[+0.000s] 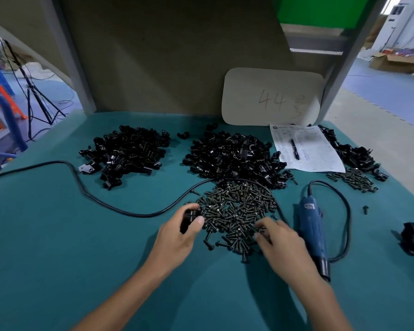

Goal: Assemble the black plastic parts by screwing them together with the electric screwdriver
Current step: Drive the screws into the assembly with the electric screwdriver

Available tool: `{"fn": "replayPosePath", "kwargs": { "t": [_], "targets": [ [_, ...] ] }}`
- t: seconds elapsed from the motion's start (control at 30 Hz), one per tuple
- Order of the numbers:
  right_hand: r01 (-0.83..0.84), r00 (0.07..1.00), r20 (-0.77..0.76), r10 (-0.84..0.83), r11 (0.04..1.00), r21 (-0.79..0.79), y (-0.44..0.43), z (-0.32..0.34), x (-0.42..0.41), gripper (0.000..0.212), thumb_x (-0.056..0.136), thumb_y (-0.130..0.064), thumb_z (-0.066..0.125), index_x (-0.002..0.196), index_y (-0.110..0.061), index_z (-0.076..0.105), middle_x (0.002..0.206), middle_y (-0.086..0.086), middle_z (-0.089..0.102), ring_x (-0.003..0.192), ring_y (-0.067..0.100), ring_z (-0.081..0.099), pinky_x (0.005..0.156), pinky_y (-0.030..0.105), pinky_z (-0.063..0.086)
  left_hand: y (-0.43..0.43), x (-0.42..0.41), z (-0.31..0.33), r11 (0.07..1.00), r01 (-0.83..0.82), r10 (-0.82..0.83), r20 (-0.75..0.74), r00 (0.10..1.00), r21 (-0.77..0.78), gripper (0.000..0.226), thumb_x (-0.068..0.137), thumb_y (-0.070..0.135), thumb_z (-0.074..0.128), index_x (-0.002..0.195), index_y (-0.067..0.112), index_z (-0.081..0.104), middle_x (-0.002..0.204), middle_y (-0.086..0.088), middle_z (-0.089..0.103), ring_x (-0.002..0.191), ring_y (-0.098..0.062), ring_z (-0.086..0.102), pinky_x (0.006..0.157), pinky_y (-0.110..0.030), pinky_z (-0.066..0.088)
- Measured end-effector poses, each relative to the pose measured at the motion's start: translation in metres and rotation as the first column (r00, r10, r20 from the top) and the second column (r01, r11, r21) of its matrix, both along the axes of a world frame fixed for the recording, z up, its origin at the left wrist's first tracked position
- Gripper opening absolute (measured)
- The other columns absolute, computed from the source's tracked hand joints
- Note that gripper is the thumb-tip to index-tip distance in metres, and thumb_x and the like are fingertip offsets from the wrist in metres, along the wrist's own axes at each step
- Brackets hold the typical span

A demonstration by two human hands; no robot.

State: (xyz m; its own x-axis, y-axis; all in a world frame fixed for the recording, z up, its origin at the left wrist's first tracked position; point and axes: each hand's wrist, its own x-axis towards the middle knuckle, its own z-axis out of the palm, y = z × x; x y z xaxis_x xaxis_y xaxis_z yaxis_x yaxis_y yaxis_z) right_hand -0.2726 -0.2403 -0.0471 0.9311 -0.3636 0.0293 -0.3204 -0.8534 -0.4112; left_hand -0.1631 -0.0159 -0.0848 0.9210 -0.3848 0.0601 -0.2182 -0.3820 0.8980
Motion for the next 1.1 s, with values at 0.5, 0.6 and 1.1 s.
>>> {"fn": "replayPosePath", "kwargs": {
  "t": [0.5,0.6,1.1],
  "targets": [
    [0.001,0.993,-0.116,-0.009,0.997,-0.072,0.002,-0.003,0.004,0.009,0.107,-0.030,0.045,0.105,-0.025,0.053,0.100,-0.006,0.056,0.088,0.018,0.060,0.081,0.037,0.051,-0.001,-0.002,-0.002,0.995,-0.066,0.056,0.116,0.992,0.081,0.036,0.091,0.053,0.066,0.123,0.037,0.068,0.104,0.022,0.064,0.097,0.008,0.058,0.078,-0.008,0.044],
    [0.002,0.991,-0.133,-0.011,0.998,-0.069,0.001,-0.005,0.004,0.012,0.108,-0.026,0.044,0.112,-0.024,0.055,0.106,-0.004,0.057,0.093,0.019,0.061,0.084,0.037,0.050,-0.001,-0.003,-0.002,0.994,-0.074,0.064,0.125,0.990,0.083,0.036,0.090,0.051,0.068,0.122,0.035,0.068,0.105,0.023,0.065,0.098,0.008,0.059,0.082,-0.012,0.047],
    [-0.076,0.937,0.267,-0.225,0.615,0.785,0.028,-0.001,0.007,0.003,0.102,-0.023,0.061,0.099,-0.024,0.063,0.074,0.001,0.069,0.065,0.017,0.065,0.061,0.030,0.056,0.000,-0.008,0.001,0.998,-0.060,0.055,0.220,0.974,0.014,0.021,0.089,0.034,0.074,0.109,0.027,0.073,0.097,0.020,0.066,0.092,-0.001,0.063,0.074,-0.013,0.047]
  ]
}}
